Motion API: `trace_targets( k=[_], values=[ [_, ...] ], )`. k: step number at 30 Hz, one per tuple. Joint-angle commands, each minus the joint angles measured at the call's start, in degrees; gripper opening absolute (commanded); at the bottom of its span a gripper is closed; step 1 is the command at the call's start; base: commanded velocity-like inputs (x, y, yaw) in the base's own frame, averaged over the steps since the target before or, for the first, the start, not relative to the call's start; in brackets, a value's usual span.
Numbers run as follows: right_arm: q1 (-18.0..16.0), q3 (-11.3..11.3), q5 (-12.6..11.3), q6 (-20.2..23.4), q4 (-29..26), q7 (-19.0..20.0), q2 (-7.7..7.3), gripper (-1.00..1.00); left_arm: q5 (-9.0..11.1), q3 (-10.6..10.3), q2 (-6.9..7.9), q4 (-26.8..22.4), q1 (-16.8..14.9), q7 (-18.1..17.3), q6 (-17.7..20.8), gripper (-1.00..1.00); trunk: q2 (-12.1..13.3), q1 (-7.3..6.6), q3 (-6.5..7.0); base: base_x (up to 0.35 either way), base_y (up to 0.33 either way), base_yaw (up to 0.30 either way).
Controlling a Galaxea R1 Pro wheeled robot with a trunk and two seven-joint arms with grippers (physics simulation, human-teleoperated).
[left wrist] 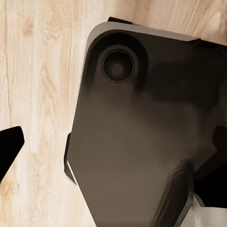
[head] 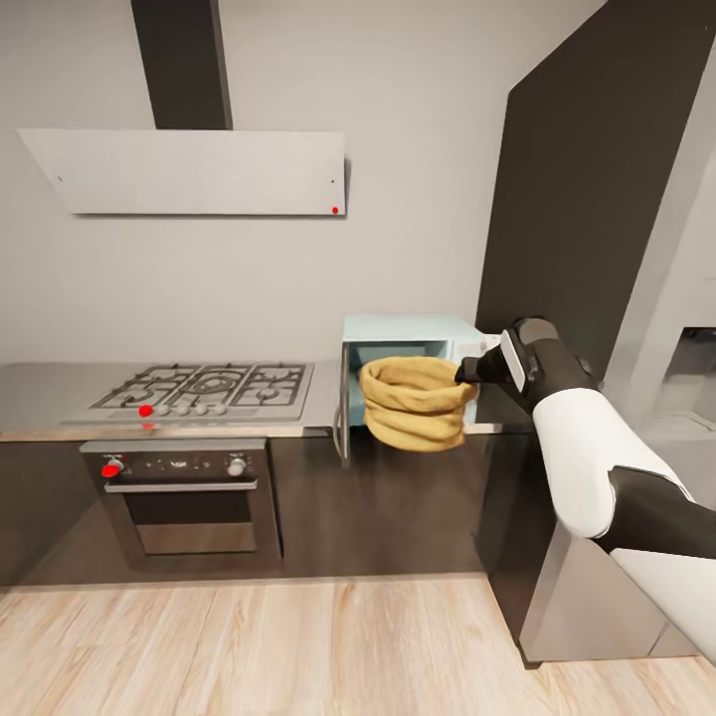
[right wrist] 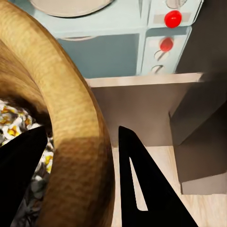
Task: In the kitchen, take the popcorn bag from the countertop, put it into the microwave, and heat it until the popcorn is cooked so the cooked popcorn ends up inside the bag.
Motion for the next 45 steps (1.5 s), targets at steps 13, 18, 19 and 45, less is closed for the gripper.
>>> trace_targets(
  k=[13,18,19,45],
  values=[
    [0.0,-0.2,0.6,0.2,-0.1,0.4,-0.15,-1.0,0.4,-0.2,-0.01,0.0,0.0,0.2,-0.1,1.0,0.0,0.04,-0.06,0.321,0.0,0.0],
    [0.0,-0.2,0.6,0.2,-0.1,0.4,-0.07,-1.0,0.4,-0.2,-0.01,0.0,0.0,0.2,-0.1,1.0,0.0,0.04,-0.06,0.314,0.0,0.0],
    [0.1,-0.2,0.6,0.2,0.0,0.4,-0.06,-1.0,0.4,-0.2,-0.01,0.0,0.0,0.2,-0.1,1.0,0.0,0.04,-0.06,0.227,0.0,0.0],
    [3.3,-0.7,0.3,0.2,0.6,0.4,-0.67,-1.0,0.4,-0.1,-0.08,0.0,0.0,0.2,-0.1,1.0,0.0,0.04,-0.06,0.011,0.0,0.0]
  ],
)
